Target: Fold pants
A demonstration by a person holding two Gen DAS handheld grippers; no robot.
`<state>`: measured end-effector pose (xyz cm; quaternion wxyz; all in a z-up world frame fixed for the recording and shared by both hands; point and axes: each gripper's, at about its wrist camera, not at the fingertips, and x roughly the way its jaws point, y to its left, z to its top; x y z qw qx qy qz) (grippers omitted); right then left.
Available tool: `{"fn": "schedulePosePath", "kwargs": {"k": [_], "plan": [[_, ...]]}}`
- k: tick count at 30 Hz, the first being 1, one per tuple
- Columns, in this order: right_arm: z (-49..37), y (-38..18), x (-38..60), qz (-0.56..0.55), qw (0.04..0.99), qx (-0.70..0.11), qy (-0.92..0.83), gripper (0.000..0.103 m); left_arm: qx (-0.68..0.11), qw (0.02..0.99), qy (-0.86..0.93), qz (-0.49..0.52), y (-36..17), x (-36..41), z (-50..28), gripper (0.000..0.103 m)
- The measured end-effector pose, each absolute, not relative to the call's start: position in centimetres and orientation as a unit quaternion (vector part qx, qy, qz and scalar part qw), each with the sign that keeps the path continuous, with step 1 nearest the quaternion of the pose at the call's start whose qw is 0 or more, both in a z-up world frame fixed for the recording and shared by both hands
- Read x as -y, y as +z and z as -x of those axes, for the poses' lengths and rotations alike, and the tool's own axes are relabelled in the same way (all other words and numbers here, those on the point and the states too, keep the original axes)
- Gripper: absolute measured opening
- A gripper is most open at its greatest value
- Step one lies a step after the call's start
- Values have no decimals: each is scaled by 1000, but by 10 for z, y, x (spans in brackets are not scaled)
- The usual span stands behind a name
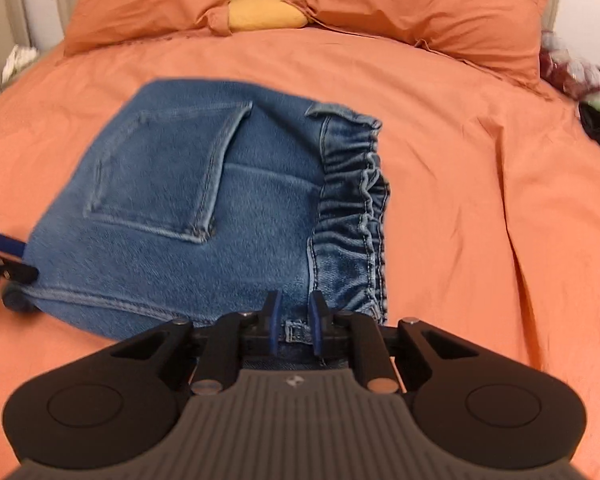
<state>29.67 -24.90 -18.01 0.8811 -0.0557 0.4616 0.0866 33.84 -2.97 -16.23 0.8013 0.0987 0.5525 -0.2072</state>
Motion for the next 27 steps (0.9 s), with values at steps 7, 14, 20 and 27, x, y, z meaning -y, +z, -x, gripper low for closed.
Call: {"fn": "schedulePosePath", "kwargs": {"k": [7, 14, 20, 27], "plan": [[-300, -181, 247, 48, 882, -463, 71, 10, -560, 801, -196, -77, -160, 28, -345, 40], [-282, -147, 268, -36, 893, -445, 57, 38, -540, 816, -181, -98, -136, 22, -333, 41], [-267, -149, 305, -147, 877, -456, 25, 68, -516, 831, -181, -101, -119, 18, -324, 64], [-269, -167, 335, -252, 850, -462, 4, 75, -486, 859, -159, 15, -102, -13, -352, 84]]}}
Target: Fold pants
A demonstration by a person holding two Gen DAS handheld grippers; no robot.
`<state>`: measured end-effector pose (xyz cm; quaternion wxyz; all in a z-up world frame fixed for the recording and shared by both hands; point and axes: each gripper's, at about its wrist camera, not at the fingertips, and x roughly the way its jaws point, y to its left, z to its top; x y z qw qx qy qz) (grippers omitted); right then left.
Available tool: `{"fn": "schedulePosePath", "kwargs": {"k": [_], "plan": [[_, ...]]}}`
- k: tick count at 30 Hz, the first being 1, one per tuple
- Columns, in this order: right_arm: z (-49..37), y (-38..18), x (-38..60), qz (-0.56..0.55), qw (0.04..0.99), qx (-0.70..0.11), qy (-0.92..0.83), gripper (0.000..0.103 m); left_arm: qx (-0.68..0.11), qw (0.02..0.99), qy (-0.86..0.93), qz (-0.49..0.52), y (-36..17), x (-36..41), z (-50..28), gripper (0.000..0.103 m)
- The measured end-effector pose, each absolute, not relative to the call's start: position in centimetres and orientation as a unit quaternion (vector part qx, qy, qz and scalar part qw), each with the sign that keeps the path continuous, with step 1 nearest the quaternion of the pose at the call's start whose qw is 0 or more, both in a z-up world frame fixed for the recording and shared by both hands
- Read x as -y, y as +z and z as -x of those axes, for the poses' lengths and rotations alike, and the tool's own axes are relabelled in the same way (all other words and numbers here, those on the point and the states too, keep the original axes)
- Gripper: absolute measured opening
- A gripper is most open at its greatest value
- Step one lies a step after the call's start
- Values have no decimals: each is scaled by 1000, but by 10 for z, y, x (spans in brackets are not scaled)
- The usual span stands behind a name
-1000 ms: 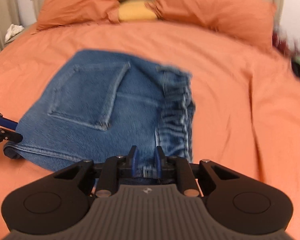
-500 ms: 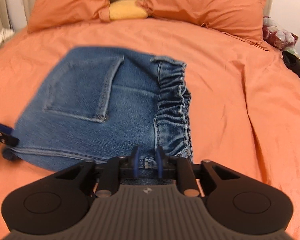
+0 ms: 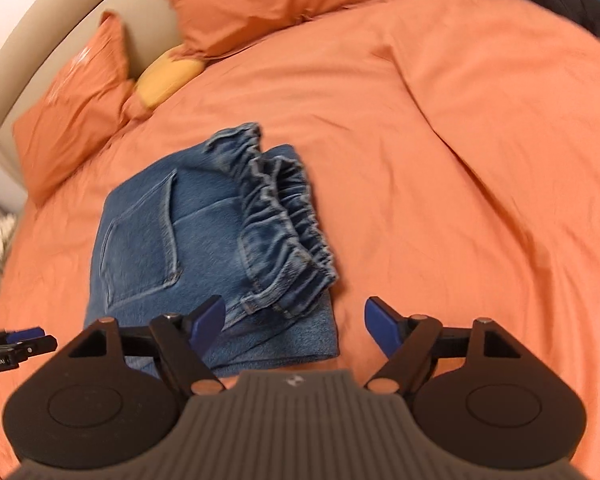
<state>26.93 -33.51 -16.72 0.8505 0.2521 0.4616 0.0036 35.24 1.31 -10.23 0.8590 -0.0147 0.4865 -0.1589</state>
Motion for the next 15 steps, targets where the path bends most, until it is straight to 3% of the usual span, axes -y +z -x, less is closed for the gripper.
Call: {"fn": "schedulePosePath", "kwargs": {"k": [11, 15], "plan": [[-342, -188, 367, -302, 820, -483, 61, 77, -514, 825, -169, 162, -146, -26, -432, 86], [-368, -206, 371, -307, 808, -497, 82, 70, -523, 816, -176, 171, -165, -27, -450, 86]]}}
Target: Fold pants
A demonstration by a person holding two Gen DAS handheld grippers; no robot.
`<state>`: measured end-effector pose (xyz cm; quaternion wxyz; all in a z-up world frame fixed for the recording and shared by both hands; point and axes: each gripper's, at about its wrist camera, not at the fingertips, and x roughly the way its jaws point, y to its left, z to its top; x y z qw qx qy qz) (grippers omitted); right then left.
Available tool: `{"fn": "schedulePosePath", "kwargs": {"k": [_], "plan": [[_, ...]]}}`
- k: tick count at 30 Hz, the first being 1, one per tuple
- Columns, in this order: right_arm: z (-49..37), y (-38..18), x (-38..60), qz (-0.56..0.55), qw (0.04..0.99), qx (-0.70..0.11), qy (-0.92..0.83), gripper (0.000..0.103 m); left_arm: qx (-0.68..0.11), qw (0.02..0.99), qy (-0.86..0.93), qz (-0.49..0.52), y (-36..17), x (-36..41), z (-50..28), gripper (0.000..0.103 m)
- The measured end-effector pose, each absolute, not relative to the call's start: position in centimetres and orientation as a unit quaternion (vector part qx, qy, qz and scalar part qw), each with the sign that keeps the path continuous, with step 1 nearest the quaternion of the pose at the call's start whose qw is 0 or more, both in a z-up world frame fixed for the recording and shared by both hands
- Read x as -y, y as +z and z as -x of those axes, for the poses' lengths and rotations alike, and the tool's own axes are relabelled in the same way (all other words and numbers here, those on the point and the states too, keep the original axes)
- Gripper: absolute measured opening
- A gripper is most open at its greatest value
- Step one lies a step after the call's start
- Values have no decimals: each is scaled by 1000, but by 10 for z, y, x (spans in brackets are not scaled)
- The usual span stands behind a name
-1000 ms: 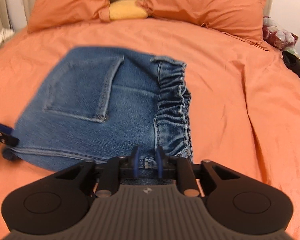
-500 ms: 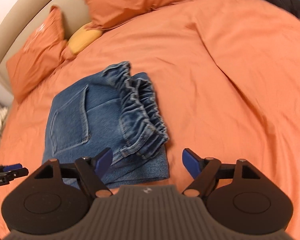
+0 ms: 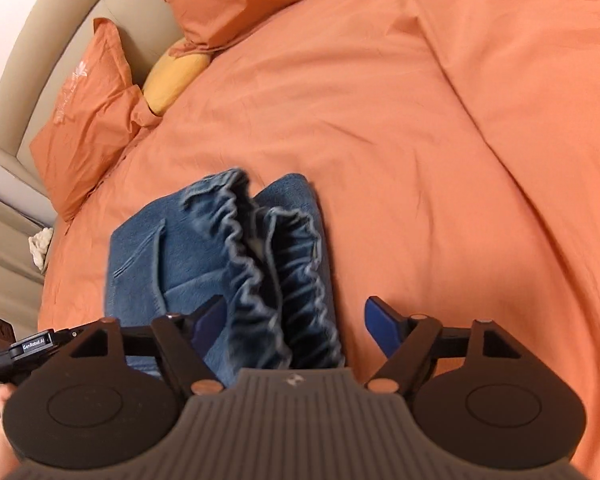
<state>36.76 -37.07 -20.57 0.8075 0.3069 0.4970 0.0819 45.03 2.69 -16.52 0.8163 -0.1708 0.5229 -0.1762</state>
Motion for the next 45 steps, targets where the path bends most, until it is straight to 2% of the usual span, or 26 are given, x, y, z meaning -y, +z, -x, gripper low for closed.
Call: {"fn": "schedulePosePath", "kwargs": {"k": [5, 7, 10, 12, 14, 15, 16, 18, 22, 28, 36, 45], "plan": [[-381, -235, 377, -346, 775, -514, 120, 75, -534, 790, -216, 211, -184, -37, -465, 87], [-383, -247, 380, -364, 766, -513, 132, 75, -536, 781, -231, 223, -191, -43, -467, 91], [-385, -261, 378, -381, 757, -509, 150, 74, -536, 769, -249, 242, -199, -49, -469, 91], [-386, -264, 374, -381, 763, -498, 160, 69, -535, 765, -255, 251, -204, -50, -469, 90], [-387, -269, 373, -394, 762, -488, 164, 63, -533, 761, -259, 264, -209, -52, -471, 85], [-385, -271, 373, -395, 763, -484, 165, 61, -533, 756, -263, 274, -211, -53, -470, 79], [-383, -270, 373, -392, 766, -481, 166, 60, -532, 751, -266, 286, -214, -55, -470, 65], [-379, -266, 370, -385, 774, -476, 166, 54, -531, 741, -272, 308, -216, -57, -467, 53], [-375, -252, 363, -359, 789, -474, 156, 46, -522, 762, -260, 282, -203, -53, -461, 40], [-369, -224, 350, -320, 810, -469, 147, 37, -525, 776, -246, 249, -178, -44, -456, 29], [-341, -164, 325, -279, 824, -466, 164, 36, -516, 790, -248, 221, -126, -55, -425, 27], [-300, -105, 236, -262, 824, -450, 224, 36, -491, 819, -213, 208, -49, -139, -357, 27]]}}
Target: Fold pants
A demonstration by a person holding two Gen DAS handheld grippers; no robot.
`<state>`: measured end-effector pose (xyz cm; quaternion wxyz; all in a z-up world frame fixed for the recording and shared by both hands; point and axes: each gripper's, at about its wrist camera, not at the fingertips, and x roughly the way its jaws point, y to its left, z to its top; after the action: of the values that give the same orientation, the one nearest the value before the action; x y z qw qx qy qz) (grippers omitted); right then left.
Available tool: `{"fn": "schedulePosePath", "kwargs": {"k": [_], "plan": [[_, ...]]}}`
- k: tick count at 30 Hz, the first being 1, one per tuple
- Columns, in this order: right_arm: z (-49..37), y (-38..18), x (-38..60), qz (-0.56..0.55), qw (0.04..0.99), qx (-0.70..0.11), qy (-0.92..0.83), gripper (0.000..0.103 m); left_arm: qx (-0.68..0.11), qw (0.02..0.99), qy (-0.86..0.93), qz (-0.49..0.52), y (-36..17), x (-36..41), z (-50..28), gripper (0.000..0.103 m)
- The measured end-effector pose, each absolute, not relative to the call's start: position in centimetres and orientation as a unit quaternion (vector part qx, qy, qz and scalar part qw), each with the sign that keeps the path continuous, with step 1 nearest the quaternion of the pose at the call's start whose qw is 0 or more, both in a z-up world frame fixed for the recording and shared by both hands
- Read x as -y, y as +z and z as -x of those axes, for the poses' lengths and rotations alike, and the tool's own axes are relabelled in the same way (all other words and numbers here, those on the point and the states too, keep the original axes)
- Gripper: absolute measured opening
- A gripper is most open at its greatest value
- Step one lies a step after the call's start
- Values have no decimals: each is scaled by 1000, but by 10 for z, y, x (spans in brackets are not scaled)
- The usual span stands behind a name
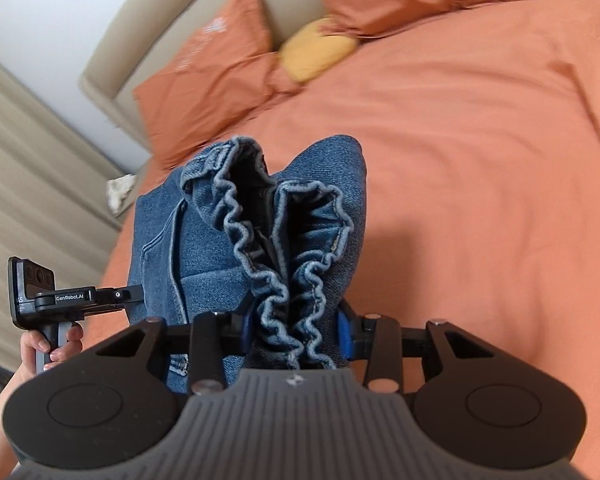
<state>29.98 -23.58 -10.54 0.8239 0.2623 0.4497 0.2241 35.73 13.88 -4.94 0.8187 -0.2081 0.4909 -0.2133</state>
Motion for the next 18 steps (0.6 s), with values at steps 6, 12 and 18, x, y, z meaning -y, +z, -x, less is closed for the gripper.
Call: {"fn": "schedulePosePath", "kwargs": {"k": [6, 12, 18], "plan": [[-287, -97, 146, -263, 807, -454, 272, 36, -484, 837, -157, 201, -20, -209, -309, 27], [-294, -114, 61, -265, 782, -476, 303, 36, -485, 843, -109, 203, -21, -274, -285, 27], [-318, -147, 0, -259, 759, -513, 306, 36, -503, 836, -84, 203, -52, -324, -290, 27]]}}
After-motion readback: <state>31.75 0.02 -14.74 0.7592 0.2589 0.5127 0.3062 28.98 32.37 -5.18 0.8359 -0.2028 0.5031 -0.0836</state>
